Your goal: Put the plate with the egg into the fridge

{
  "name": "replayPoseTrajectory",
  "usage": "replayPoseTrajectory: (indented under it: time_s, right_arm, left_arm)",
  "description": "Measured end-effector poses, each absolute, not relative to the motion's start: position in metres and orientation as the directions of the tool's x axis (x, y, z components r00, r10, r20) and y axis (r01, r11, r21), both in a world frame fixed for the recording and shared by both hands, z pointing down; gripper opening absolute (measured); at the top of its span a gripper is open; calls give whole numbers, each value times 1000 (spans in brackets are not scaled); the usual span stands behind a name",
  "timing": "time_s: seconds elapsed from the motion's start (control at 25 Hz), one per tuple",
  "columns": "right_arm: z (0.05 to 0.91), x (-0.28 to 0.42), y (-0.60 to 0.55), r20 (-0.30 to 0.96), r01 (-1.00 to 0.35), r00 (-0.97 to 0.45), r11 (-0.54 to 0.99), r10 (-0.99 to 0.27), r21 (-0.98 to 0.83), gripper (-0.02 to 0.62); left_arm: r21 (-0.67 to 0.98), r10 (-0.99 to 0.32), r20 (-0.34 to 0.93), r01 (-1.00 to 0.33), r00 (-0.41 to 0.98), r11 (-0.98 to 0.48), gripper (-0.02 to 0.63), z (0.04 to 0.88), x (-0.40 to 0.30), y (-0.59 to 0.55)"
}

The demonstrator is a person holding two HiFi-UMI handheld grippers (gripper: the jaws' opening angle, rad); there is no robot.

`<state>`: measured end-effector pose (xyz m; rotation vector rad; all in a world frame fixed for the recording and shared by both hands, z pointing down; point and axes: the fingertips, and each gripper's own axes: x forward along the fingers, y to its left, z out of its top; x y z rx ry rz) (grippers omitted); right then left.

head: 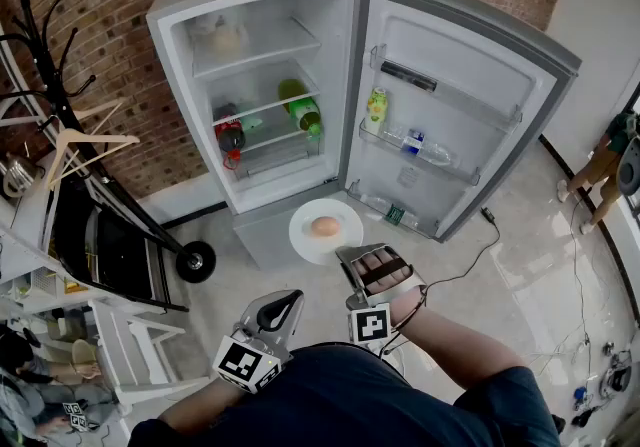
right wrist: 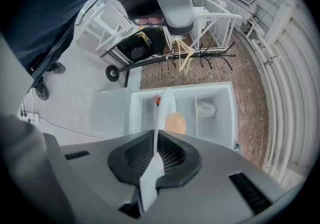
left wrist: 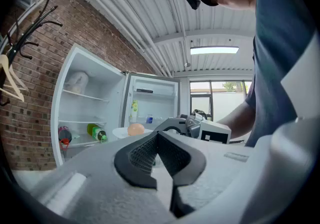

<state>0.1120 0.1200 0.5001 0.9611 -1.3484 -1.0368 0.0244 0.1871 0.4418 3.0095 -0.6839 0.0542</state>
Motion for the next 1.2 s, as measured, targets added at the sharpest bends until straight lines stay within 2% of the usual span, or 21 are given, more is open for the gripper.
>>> replayPoseTrajectory:
  time_s: [0.8,1.2]
  right_arm:
    - [489,118,103,244,29,-96,242,-965,970,20]
    - [495,104,67,264,35,-114,262,-958,965,20]
  left_arm:
    - [48,-462,84,-467,883,-883,5,451,36,187]
    - [66,-473,75,-478,878,-876,5,464,25,158]
